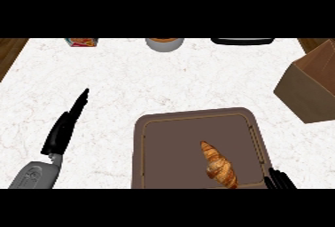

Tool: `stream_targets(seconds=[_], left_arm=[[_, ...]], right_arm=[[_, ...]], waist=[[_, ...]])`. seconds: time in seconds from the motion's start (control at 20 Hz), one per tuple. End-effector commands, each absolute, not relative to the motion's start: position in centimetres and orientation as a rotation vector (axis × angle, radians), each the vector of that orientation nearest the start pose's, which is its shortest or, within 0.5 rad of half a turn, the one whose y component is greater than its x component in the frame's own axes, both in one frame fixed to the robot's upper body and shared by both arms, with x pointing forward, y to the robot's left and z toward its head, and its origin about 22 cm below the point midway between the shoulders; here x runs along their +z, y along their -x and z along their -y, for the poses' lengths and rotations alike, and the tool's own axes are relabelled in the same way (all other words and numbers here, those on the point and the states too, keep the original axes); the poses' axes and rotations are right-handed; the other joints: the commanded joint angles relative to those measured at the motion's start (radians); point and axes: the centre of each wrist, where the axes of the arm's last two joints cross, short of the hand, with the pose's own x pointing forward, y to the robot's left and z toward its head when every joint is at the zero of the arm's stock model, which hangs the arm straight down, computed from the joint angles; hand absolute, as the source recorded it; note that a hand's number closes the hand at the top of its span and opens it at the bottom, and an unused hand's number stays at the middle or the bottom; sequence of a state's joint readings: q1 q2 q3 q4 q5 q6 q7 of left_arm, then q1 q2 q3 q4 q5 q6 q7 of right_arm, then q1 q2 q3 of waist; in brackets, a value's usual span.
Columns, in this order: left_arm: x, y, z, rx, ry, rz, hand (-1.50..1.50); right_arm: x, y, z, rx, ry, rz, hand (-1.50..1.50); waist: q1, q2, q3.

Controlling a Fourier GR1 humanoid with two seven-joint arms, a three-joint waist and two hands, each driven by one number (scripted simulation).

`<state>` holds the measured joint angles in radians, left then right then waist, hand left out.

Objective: Pick the croissant from the tray and place it in the cardboard box

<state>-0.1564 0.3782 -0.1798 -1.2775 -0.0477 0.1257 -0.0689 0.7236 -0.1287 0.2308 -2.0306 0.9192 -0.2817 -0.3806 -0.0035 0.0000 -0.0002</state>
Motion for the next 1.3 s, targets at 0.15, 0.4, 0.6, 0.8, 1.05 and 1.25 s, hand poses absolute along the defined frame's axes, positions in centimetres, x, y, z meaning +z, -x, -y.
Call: stream_targets(seconds=[0.15, 0.4, 0.6, 0.8, 1.05, 1.25], left_arm=[[-1.1, -27.6, -29.2, -0.411, -0.324, 1.473, 0.00], [1.4, -27.5, -28.8, -0.413, -0.320, 1.474, 0.00], [-2.5, -26.7, -28.3, -0.414, -0.321, 1.470, 0.00], [0.7, -28.0, -29.1, -0.419, -0.329, 1.472, 0.00], [-1.4, -27.3, -26.5, -0.411, -0.316, 1.462, 0.00], [-0.6, -28.0, -28.5, -0.410, -0.325, 1.486, 0.00]], right_arm=[[-0.9, -10.6, 24.0, 0.792, 0.892, 1.755, -1.50], [-0.1, -10.7, 22.6, 0.870, 0.848, 1.664, -1.50], [0.4, -11.7, 20.1, 0.880, 0.851, 1.650, -1.50], [0.6, -11.6, 19.3, 0.866, 0.860, 1.671, -1.50], [-0.1, -13.9, 20.1, 0.892, 0.872, 1.642, -1.50], [-1.2, -13.2, 20.0, 0.915, 0.838, 1.644, -1.50]], waist=[[0.001, 0.000, 0.000], [0.004, -0.001, 0.000], [0.001, 0.000, 0.000], [0.000, -0.001, 0.000], [0.001, 0.000, 0.000], [-0.001, 0.000, 0.000]])
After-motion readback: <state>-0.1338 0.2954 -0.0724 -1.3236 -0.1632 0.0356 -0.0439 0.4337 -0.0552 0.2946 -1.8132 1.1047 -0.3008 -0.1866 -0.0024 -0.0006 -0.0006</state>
